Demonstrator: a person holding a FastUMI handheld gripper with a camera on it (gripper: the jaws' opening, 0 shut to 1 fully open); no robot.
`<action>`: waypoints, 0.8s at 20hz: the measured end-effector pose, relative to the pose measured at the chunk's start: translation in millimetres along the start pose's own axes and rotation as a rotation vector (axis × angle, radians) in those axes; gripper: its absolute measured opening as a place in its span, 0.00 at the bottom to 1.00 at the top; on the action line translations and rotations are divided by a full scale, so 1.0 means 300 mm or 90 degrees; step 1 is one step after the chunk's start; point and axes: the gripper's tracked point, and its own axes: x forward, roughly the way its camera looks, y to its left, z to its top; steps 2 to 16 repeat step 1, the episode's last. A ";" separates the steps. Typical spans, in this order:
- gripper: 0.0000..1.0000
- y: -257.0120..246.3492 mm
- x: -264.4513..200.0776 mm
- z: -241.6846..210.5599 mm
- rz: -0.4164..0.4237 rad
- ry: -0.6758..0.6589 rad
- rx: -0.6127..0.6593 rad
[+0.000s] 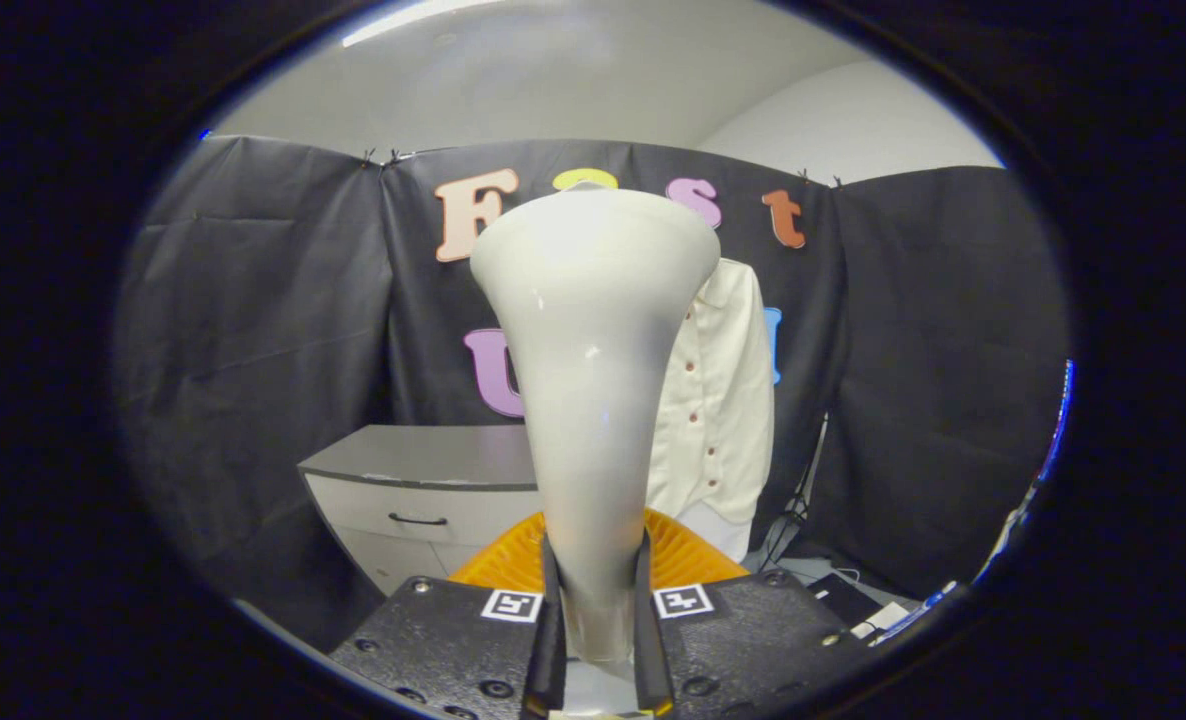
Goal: Iron the clothes twice with a garment steamer, once on the left side and once on the right side.
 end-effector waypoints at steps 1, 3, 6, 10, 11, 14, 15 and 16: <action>0.26 -0.013 -0.006 0.001 -0.001 -0.004 0.003; 0.26 -0.013 -0.006 0.001 -0.001 -0.004 0.003; 0.26 -0.013 -0.006 0.001 -0.001 -0.004 0.003; 0.26 -0.013 -0.006 0.001 -0.001 -0.004 0.003; 0.26 -0.013 -0.006 0.001 -0.001 -0.004 0.003; 0.26 -0.013 -0.006 0.001 -0.001 -0.004 0.003; 0.26 -0.013 -0.006 0.001 -0.001 -0.004 0.003; 0.26 -0.013 -0.006 0.001 -0.001 -0.004 0.003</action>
